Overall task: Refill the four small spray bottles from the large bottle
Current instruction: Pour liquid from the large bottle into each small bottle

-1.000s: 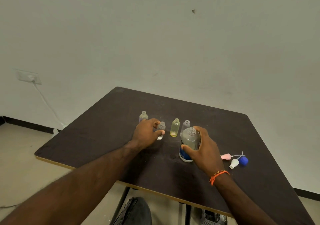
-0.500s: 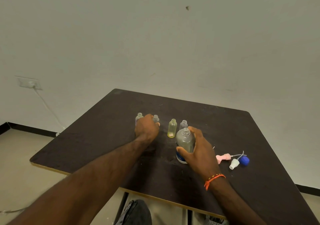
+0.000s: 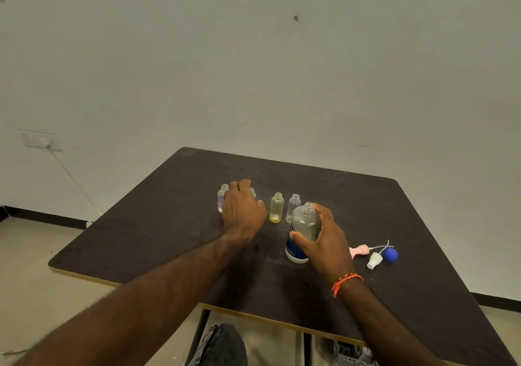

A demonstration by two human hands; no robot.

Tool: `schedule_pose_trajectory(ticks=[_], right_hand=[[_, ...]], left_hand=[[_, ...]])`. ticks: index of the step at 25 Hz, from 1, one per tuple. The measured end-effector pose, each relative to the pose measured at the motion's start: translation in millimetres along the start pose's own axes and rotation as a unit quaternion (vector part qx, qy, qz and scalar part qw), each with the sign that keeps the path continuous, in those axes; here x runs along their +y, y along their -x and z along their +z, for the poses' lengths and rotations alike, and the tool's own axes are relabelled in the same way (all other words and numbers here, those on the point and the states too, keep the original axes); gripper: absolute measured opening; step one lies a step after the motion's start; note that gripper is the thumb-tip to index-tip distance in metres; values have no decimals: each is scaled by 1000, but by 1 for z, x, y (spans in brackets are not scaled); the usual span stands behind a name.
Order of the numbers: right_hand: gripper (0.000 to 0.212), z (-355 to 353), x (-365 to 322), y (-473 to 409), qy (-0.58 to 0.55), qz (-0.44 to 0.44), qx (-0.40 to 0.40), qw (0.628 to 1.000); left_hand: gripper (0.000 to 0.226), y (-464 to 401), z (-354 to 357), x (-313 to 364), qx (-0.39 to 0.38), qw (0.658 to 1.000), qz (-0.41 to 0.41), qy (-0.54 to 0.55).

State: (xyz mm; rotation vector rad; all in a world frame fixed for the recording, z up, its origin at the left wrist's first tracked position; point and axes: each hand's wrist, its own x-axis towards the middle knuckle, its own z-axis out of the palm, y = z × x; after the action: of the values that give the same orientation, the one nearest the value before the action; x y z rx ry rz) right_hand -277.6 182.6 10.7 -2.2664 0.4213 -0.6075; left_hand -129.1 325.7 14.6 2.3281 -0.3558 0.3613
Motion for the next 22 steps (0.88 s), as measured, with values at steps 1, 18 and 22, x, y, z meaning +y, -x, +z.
schedule_pose_trajectory(ticks=[1, 18, 22], right_hand=[[81, 0, 0, 0, -2, 2, 0, 1000], [77, -15, 4, -6, 18, 15, 9, 1000], [78, -14, 4, -3, -2, 16, 8, 1000]], left_hand=[[52, 3, 2, 1, -6, 999, 44, 16], [39, 2, 58, 18, -133, 986, -28, 94], [33, 25, 38, 17, -149, 984, -13, 101]])
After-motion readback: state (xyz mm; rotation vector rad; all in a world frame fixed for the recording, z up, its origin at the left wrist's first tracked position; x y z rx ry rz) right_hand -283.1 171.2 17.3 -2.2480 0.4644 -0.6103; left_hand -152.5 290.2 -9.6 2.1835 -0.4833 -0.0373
